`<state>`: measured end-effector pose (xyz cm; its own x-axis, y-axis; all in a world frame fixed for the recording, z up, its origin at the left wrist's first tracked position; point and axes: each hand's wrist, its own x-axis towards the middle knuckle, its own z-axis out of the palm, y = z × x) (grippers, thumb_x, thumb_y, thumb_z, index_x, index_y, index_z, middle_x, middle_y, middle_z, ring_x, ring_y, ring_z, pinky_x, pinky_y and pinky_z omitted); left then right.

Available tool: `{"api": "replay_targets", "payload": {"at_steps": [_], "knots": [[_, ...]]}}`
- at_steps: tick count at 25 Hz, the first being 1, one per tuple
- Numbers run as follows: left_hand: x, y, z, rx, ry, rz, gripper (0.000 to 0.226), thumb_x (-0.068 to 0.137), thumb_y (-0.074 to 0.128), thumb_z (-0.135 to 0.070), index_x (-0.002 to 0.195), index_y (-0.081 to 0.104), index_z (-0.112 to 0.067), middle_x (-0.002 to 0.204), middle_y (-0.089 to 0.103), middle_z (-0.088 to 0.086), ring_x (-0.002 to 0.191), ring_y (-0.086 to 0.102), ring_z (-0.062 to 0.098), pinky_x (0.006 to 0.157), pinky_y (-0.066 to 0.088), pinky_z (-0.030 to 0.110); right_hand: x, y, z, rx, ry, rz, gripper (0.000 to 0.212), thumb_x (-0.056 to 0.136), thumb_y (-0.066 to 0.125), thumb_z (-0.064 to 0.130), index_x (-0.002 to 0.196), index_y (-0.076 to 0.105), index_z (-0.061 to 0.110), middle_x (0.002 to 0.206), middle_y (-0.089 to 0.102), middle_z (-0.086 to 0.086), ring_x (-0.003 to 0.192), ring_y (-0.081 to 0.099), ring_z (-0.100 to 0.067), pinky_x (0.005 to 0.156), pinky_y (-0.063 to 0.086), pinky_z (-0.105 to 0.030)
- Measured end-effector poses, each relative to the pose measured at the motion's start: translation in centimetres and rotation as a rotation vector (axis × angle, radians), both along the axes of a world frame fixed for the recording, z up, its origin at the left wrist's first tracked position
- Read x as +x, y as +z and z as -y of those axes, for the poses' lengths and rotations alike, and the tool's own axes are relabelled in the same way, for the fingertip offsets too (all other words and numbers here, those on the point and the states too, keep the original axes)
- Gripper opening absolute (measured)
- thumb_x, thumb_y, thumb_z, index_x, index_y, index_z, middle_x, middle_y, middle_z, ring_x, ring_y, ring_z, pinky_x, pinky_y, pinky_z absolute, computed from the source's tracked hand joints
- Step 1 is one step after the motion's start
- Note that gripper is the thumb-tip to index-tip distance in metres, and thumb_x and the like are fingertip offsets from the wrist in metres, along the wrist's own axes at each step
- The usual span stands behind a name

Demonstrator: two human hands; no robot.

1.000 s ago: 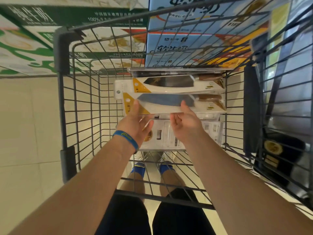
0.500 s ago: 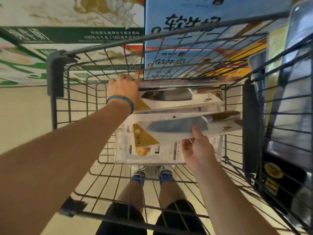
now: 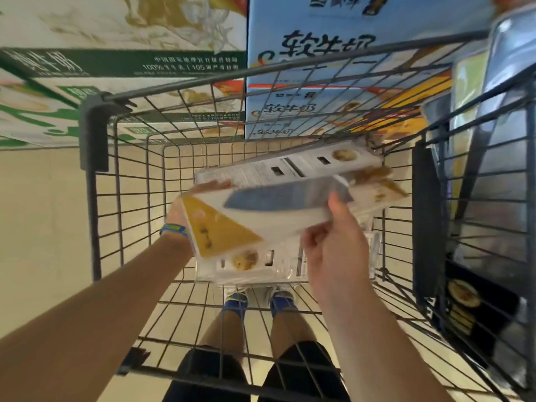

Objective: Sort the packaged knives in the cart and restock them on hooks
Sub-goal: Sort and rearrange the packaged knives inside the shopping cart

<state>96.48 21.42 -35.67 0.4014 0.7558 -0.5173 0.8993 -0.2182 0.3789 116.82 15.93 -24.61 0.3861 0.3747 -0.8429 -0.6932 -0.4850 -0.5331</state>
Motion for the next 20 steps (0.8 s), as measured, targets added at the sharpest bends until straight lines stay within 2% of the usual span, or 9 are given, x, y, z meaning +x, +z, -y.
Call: {"api": "replay_targets", "payload": {"at_steps": [2,5,7,9,11,13,16,18,20], "knots": [[0.8,0.5,2.0,0.046,0.039,-0.046,0.043,0.098,0.052,-0.01,0.141,0.053,-0.015,0.139,0.057,0.014,0.126,0.054,0.032,0.106,0.044,0.042,-0.5,-1.4,-2.8,-0.062,0.142,0.083,0.03,0.093,0.068,0.045,0.097,0.066,0.015,0.066,0.073,0.008,0.061,0.071,-0.004,0.054,0.055,-0.021],[1.2,1.5,4.3,0.273,-0.002,0.106,0.053,0.075,0.073,0.011,0.124,0.068,-0.009,0.125,0.067,0.014,0.112,0.064,0.039,0.092,0.053,0.048,-1.4,-3.9,-6.9,-0.138,0.399,0.031,0.038,0.102,0.05,0.051,0.11,0.059,0.015,0.093,0.077,-0.002,0.077,0.077,-0.014,0.061,0.059,-0.026],[1.1,1.8,4.9,0.297,0.071,0.167,0.056,0.068,0.078,0.015,0.119,0.07,-0.007,0.12,0.069,0.015,0.109,0.066,0.039,0.089,0.054,0.051,-1.1,-5.8,-6.9,-0.2,0.618,0.201,0.031,0.106,0.045,0.042,0.102,0.059,0.016,0.106,0.074,-0.005,0.079,0.075,-0.016,0.073,0.061,-0.034],[1.1,2.2,5.3,0.223,0.118,0.147,0.053,0.077,0.074,0.011,0.125,0.066,-0.01,0.128,0.064,0.012,0.119,0.06,0.037,0.097,0.051,0.049,-0.6,-6.6,-4.9,-0.212,0.823,0.464,0.022,0.105,0.047,0.035,0.092,0.061,0.024,0.099,0.075,0.001,0.081,0.074,-0.015,0.086,0.06,-0.044],[0.8,2.4,5.5,0.218,0.13,0.18,0.047,0.085,0.07,0.004,0.128,0.064,-0.013,0.131,0.062,0.01,0.125,0.056,0.034,0.103,0.047,0.045,0.0,-6.7,-2.4,-0.167,0.86,0.69,0.012,0.101,0.055,0.038,0.094,0.062,0.031,0.093,0.071,0.01,0.088,0.071,-0.016,0.085,0.059,-0.047],[0.3,3.4,4.6,0.196,0.242,0.307,0.034,0.092,0.067,-0.012,0.126,0.067,-0.02,0.129,0.065,0.002,0.126,0.056,0.024,0.107,0.044,0.038,0.5,-6.7,-0.8,-0.176,0.719,0.758,0.017,0.094,0.067,0.045,0.095,0.062,0.029,0.092,0.068,0.012,0.089,0.069,-0.015,0.083,0.059,-0.043],[0.2,5.6,3.5,0.159,0.475,0.538,0.023,0.088,0.071,-0.025,0.11,0.074,-0.026,0.111,0.07,-0.012,0.111,0.064,0.008,0.1,0.048,0.024,0.5,-6.1,-0.3,-0.235,0.234,0.2,0.036,0.091,0.07,0.049,0.099,0.065,0.014,0.086,0.074,-0.004,0.074,0.073,-0.017,0.076,0.063,-0.036],[0.2,7.3,2.9,0.11,0.583,0.626,0.02,0.082,0.076,-0.032,0.102,0.076,-0.032,0.101,0.07,-0.023,0.098,0.066,-0.003,0.089,0.051,0.016,0.3,-5.4,-0.2,-0.179,0.176,-0.1,0.052,0.093,0.062,0.057,0.112,0.065,0.009,0.094,0.079,-0.011,0.081,0.078,-0.022,0.074,0.064,-0.034],[0.0,8.7,2.3,0.004,0.7,0.725,0.014,0.081,0.077,-0.031,0.094,0.077,-0.036,0.092,0.072,-0.027,0.09,0.067,-0.007,0.083,0.052,0.012,-0.2,-5.0,-0.1,-0.134,0.204,-0.164,0.062,0.093,0.056,0.064,0.123,0.062,0.011,0.109,0.076,-0.011,0.089,0.077,-0.023,0.074,0.064,-0.034]]}}
